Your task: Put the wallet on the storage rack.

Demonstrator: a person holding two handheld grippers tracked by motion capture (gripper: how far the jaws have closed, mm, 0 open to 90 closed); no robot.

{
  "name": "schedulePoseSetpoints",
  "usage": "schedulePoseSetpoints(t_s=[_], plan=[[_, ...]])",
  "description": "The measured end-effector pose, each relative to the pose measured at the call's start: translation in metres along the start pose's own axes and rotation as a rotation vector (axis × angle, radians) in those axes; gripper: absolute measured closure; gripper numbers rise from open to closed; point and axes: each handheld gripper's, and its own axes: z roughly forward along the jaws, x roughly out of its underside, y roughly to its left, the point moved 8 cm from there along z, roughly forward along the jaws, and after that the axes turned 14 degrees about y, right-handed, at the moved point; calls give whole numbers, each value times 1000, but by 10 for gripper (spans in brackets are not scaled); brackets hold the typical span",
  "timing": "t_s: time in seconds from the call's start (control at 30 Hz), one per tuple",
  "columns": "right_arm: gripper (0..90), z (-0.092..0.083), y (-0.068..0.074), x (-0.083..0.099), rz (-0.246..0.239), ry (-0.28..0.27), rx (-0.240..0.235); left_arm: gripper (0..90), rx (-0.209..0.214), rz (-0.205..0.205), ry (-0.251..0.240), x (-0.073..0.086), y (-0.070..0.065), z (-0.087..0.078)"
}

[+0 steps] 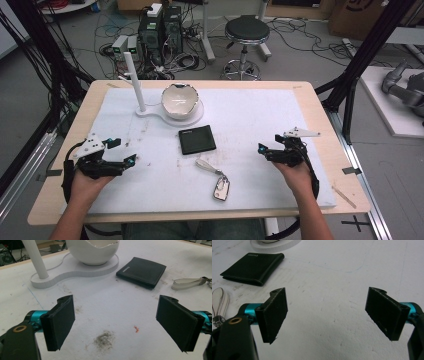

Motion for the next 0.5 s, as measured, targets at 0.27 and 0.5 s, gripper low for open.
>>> schedulePoseSetpoints(t_s=[0.27, 0.5], plan=[[185, 1, 2, -1, -4, 2, -10, 155, -2, -4, -3, 0, 1, -1], [185, 1, 7, -7, -18, -1, -16, 155, -4, -5, -3, -1, 2, -1]])
